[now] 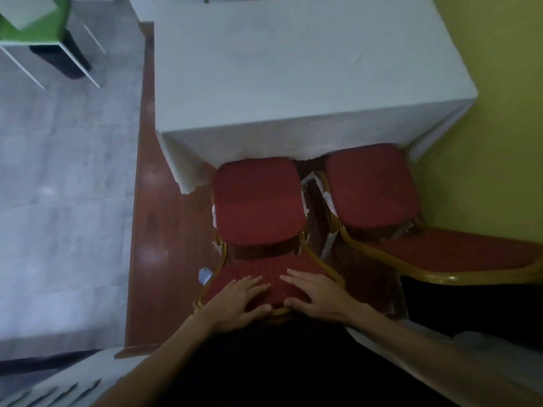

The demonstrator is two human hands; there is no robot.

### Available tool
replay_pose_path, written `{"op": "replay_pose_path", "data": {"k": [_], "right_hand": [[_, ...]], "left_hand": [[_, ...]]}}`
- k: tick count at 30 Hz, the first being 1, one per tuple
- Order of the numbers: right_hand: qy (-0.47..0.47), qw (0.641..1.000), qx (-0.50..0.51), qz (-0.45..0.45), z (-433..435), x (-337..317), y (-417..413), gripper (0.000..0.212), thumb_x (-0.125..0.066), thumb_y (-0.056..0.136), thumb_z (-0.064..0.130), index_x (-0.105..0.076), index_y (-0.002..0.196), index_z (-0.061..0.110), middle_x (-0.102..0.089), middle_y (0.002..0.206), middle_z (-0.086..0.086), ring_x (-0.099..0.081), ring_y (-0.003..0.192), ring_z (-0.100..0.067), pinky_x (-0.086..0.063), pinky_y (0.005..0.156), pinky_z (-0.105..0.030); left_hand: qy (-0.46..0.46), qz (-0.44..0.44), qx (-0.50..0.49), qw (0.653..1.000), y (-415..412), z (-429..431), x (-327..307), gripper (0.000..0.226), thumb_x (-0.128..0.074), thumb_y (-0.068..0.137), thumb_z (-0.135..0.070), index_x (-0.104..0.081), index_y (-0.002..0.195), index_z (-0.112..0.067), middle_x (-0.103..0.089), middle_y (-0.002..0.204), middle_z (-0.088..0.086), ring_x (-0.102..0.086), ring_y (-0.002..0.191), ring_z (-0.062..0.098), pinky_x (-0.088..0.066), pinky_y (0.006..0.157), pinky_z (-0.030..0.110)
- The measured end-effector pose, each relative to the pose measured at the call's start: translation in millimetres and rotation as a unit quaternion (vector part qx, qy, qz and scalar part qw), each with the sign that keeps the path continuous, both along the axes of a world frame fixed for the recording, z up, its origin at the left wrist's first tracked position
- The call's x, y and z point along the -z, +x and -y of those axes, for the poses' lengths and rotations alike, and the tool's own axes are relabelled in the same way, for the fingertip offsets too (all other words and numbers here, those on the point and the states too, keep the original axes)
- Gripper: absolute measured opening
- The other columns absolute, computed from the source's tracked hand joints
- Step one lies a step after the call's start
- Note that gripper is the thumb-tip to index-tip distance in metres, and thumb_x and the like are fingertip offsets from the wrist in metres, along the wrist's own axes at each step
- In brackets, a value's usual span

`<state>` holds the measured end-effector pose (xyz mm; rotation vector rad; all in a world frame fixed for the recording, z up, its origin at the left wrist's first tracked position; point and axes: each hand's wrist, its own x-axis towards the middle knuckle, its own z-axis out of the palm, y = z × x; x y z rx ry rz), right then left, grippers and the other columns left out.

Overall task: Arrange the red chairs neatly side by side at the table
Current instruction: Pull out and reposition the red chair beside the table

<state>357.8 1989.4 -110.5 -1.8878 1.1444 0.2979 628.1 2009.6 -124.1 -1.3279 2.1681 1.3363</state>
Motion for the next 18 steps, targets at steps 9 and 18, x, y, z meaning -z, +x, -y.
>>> {"op": "replay_pose_path", "data": {"k": [9, 18], "right_hand": [[0.075, 0.989, 0.011, -0.13, 0.9, -19.3, 60.0, 0.074, -0.028, 0.091, 0.078, -0.04, 0.151, 0.036, -0.034, 0.16, 0.007, -0.028, 0.147, -0.021, -0.02, 0.117, -0.043], [0.124, 0.97, 0.023, -0.21, -0.4, -14.8, 83.2, 0.092, -0.018, 0.08, 0.092, -0.025, 0.155, 0.039, -0.019, 0.165, 0.008, -0.015, 0.152, -0.022, -0.008, 0.121, -0.052]], "left_hand": [[0.076, -0.063, 0.14, 0.985, 97.9, 29.0, 31.6, 0.082, -0.012, 0.089, -0.082, -0.016, 0.157, -0.036, -0.019, 0.165, -0.004, -0.018, 0.15, 0.014, -0.012, 0.123, 0.04], [0.082, -0.043, 0.249, 0.964, 99.5, 54.1, 29.5, 0.075, -0.017, 0.097, -0.07, -0.008, 0.159, -0.031, -0.013, 0.166, 0.004, -0.015, 0.151, 0.022, -0.009, 0.124, 0.042]]}}
